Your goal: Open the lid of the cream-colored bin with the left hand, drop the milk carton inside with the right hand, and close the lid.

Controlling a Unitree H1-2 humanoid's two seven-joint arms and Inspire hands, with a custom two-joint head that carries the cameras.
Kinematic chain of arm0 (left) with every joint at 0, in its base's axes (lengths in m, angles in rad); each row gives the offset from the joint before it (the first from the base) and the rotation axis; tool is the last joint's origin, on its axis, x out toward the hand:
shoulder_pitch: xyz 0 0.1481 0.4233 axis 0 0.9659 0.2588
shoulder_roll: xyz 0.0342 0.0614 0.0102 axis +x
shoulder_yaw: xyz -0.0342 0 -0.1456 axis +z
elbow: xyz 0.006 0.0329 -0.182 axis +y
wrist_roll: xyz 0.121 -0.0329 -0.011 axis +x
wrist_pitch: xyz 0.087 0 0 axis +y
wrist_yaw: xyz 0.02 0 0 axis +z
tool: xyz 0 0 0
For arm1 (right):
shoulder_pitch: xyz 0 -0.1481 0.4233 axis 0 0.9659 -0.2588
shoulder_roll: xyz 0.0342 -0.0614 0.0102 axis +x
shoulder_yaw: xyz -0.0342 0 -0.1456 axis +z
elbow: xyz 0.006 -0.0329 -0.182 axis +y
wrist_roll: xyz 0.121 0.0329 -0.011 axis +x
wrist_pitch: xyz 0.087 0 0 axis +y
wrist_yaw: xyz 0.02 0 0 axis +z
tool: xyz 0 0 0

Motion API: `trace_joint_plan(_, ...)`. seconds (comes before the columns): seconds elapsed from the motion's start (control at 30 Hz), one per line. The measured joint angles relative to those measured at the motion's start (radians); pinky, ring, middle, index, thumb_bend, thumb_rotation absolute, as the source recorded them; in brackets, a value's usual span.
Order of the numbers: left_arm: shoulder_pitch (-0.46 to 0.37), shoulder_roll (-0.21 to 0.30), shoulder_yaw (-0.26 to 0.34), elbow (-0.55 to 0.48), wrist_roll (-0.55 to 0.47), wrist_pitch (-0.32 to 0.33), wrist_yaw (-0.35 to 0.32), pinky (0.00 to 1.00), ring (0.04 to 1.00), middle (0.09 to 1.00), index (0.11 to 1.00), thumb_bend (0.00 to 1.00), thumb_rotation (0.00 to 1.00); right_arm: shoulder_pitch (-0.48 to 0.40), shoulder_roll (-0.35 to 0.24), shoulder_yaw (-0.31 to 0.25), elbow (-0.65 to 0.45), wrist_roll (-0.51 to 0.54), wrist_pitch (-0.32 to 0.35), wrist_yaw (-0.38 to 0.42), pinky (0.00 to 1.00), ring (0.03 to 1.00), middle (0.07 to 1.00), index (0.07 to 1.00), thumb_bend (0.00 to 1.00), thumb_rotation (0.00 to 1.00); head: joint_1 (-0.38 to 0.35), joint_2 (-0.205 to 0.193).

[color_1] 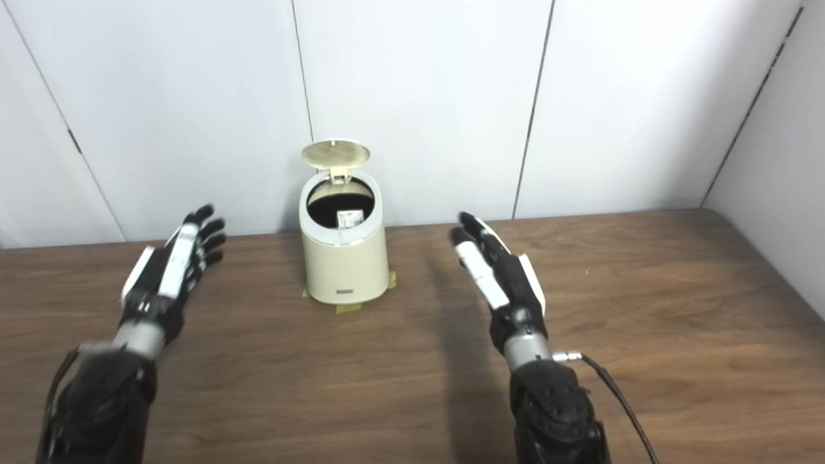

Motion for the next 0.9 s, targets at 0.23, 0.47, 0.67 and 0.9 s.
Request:
trace_joint_plan(0.23,-0.153,0.003,-0.009,0.092,-0.02,0.022,-0.026,0.9,0.897,0.903,0.926,0.55,0.93,0.07,0.008,0.006,-0.004,0.011,-0.054,-0.001,0.91,0.949,0.946,0.95,0.6,1.0,0.028,-0.003)
trace_joint_plan(0.47,-0.275,0.005,-0.013,0.202,-0.021,0.019,-0.037,0.91,0.896,0.898,0.914,0.57,0.98,0.079,0.011,0.031,0.032,-0.019,-0.125,-0.018,0.88,0.938,0.936,0.953,0.61,1.0,0.054,-0.006)
trace_joint_plan(0.67,-0.341,0.01,-0.034,0.281,-0.013,-0.02,-0.047,0.89,0.875,0.879,0.901,0.6,1.0,0.094,0.015,0.051,0.055,-0.052,-0.159,-0.038,0.87,0.919,0.918,0.947,0.59,1.0,0.06,-0.009)
trace_joint_plan(0.9,-0.398,0.036,-0.105,0.353,0.031,-0.052,-0.076,0.93,0.901,0.894,0.919,0.58,1.0,0.097,0.014,0.06,0.062,-0.07,-0.172,-0.039,0.85,0.898,0.906,0.942,0.6,1.0,0.06,-0.009)
